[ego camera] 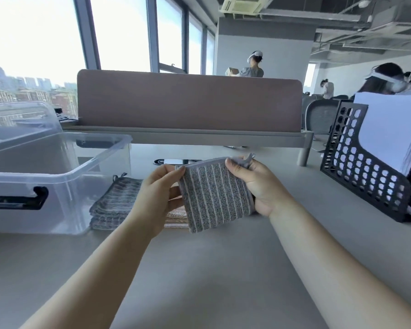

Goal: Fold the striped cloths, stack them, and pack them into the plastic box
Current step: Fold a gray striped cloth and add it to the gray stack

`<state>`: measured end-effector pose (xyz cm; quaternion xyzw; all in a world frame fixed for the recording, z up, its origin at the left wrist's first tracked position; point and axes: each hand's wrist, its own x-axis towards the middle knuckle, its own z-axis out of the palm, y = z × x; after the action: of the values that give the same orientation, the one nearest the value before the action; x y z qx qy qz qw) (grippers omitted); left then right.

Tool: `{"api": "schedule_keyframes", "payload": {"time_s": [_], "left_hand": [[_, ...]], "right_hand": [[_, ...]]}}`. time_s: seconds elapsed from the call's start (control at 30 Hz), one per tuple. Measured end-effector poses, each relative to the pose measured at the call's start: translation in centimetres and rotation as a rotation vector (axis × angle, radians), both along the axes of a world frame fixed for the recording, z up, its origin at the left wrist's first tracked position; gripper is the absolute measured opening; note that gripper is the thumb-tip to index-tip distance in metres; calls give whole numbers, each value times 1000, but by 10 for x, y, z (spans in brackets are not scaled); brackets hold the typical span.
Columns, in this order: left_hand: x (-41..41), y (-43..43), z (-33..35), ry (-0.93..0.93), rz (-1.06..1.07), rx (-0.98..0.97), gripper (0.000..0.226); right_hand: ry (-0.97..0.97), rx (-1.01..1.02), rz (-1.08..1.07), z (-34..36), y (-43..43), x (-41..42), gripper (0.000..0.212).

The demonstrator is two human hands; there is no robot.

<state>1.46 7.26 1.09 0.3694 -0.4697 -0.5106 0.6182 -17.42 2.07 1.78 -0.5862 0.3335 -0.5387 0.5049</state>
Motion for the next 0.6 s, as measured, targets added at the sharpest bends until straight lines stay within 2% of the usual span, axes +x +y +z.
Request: {"api": "schedule_keyframes", "payload": {"time_s": [0.03, 0.1, 0.2, 0.27, 0.37, 0.43, 0.5, 0.6], "left_hand": [[7, 1, 4, 10, -43, 13, 24], [19, 4, 13, -91, -132, 20, 12], [33, 3, 13, -224, -116, 4, 21], [42, 1, 8, -155, -51, -13, 17], [58, -2, 3, 29, 58, 5, 11], [68, -3, 2, 73, 119, 12, 7], [72, -4, 2, 45, 169, 23, 6], [70, -4, -1, 19, 224, 29, 8]], "right_hand": [[51, -40, -10, 2, -2, 5, 33], [192, -138, -20, 10, -6, 17, 16], [338, -227, 8, 26, -5, 38, 8], [366, -181, 53, 32, -9, 45, 17], [451, 23, 276, 29, -17, 44, 51], [396, 140, 364, 25, -19, 46, 47], [313, 179, 281, 22, -23, 52, 30], [140, 224, 128, 20, -29, 61, 34]]}}
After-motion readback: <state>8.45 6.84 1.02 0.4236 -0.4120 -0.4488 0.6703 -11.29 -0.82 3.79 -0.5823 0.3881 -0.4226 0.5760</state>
